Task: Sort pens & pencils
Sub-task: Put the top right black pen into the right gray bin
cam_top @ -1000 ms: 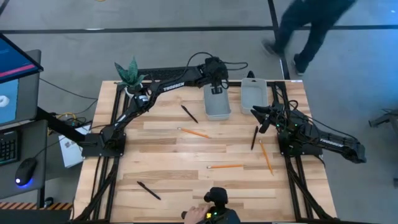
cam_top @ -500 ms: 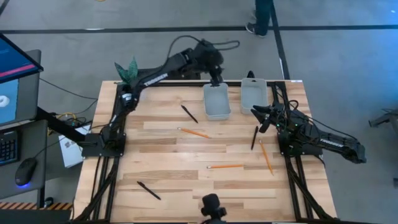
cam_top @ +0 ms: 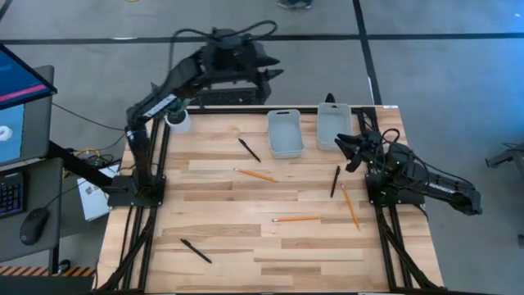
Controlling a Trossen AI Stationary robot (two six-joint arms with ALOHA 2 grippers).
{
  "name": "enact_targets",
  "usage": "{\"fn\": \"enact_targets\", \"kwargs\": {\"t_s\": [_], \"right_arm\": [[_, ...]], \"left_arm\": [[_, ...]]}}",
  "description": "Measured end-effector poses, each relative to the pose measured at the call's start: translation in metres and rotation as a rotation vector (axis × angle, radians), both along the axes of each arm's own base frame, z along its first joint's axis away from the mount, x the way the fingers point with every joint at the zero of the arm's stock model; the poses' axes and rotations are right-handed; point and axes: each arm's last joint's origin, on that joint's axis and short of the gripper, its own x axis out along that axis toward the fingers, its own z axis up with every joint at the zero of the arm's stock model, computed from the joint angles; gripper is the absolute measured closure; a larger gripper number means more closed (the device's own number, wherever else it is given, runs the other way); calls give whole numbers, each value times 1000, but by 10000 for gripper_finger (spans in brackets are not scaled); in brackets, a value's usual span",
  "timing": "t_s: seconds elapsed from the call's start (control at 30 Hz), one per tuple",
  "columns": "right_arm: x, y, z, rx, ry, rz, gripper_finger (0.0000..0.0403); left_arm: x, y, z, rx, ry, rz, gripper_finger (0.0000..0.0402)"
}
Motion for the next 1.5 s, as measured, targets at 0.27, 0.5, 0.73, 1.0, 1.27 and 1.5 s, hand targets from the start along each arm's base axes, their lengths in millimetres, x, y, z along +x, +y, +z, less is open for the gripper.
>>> {"fn": "enact_targets", "kwargs": {"t_s": [0.27,0.5,0.73,1.0,1.27,1.5], "right_arm": [[-2,1,10,-10,-29,0,246],[-2,1,11,-11,-29,0,246],[-2,1,11,-11,-30,0,246],[-2,1,11,-11,-30,0,246],[-2,1,11,53,-65,7,246],[-2,1,11,80,-80,8,246]], "left_arm": [[-50,-38,44,13,-130,-129,266],[-67,-58,33,-31,-179,-110,266],[-91,-73,-17,-50,-265,-23,266],[-136,-100,-90,-81,-418,-34,266],[-162,-111,-162,-251,-494,31,266],[-162,-113,-196,-403,-453,-11,266]]}}
